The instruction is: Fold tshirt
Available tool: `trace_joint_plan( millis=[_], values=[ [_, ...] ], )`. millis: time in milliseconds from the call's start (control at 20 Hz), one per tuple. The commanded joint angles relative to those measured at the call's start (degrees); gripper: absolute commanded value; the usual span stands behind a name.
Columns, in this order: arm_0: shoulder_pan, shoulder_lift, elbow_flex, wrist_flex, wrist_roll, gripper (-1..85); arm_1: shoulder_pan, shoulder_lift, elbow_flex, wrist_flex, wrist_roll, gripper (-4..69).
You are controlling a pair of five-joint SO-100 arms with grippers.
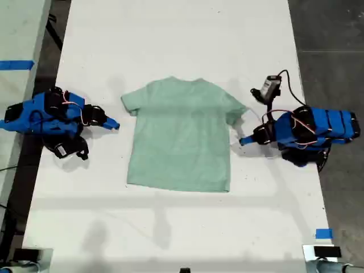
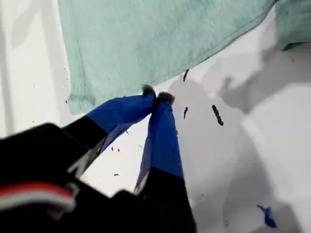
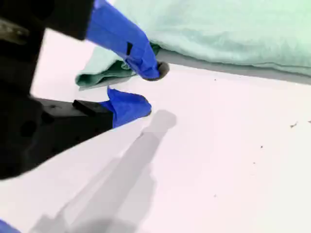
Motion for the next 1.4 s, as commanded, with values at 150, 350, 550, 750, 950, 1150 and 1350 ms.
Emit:
trace_joint_plan(
  millis=[150, 350, 550, 750, 950, 1150, 1350],
  values=[
    [-3.8, -1.4, -3.6, -3.3, -14.4, 0.0, 2.4, 0.4, -3.3, -1.9, 48.5, 0.0],
    [-2.9, -9.7, -5.5, -8.4, -14.7, 0.0, 2.4, 0.4, -3.6, -2.3, 48.3, 0.0],
    [-2.6, -17.8, -10.1, -10.1, -14.7, 0.0, 2.3, 0.2, -8.4, 1.9, 46.2, -0.1],
    [-3.4, -33.1, -22.5, -8.5, -11.9, 0.0, 4.3, -3.3, -16.3, 6.1, 41.8, -0.1],
    [-8.1, -49.6, -40.3, -4.0, -4.2, 0.0, 9.6, -19.4, -30.5, 7.6, 32.6, -0.1],
    [-14.3, -62.0, -56.8, 2.6, 3.8, 0.0, 19.0, -39.8, -49.1, 11.1, 19.4, -0.1],
    [-20.1, -73.0, -71.6, 9.8, 11.3, 0.0, 31.4, -55.5, -66.4, 17.5, 6.1, -0.1]
  ],
)
